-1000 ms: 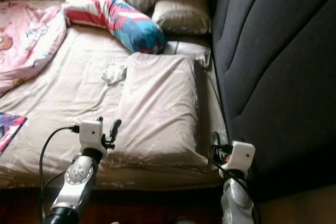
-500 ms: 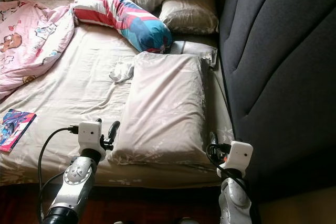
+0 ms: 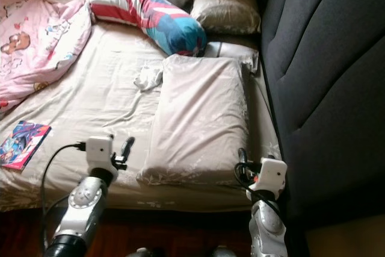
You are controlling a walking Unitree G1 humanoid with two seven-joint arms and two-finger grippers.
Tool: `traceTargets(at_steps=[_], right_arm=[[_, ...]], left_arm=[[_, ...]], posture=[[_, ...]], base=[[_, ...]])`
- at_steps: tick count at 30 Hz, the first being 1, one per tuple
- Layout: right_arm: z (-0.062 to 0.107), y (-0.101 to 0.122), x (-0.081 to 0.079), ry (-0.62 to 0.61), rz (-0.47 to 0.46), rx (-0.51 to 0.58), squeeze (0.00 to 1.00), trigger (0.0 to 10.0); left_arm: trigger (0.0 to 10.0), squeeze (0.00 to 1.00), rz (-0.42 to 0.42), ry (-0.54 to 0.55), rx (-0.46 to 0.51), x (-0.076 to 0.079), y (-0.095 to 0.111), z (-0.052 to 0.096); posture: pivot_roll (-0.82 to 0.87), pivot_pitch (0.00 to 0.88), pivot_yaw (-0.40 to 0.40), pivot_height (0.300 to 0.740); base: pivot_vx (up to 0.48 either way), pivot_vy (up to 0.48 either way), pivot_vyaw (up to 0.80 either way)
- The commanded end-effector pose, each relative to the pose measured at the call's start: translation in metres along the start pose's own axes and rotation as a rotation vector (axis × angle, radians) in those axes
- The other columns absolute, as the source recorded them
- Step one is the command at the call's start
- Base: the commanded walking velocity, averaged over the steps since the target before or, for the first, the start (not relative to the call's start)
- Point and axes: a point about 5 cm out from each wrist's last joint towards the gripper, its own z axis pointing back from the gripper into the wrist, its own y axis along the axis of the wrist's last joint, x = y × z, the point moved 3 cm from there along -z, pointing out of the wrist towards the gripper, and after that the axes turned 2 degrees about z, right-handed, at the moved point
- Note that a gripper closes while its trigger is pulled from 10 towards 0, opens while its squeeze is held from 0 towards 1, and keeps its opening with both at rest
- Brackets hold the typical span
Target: Clean up the room
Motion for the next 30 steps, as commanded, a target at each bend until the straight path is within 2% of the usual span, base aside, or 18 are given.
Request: traceTargets(at_steps=[1,7,30], right_arm=[[0.0011,-0.0007,0.0036,-0.014,-0.005,-0.007,0.00,10.0],[0.0007,0.0001,0.0053,-0.020,-0.005,-0.009,0.00,10.0],[-0.0014,-0.0020,0.0011,-0.008,0.008,-0.030,0.00,10.0]], left_arm=[[10.0,0.00,-0.006,-0.010,-0.010,0.0003,-0.0009,0.0012],[10.0,0.00,0.022,-0.027,-0.021,0.0028,-0.0027,0.0025],[10.0,0.00,0.025,-0.031,-0.002,0.0041,0.0039,-0.0036]], posture=[[-0.14,0.225,0.025,0.740],[-0.13,0.228,0.025,0.740],[-0.14,0.199,0.021,0.740]], base=[[0.000,0.000,0.00],[0.000,0.000,0.00],[0.049,0.000,0.00]])
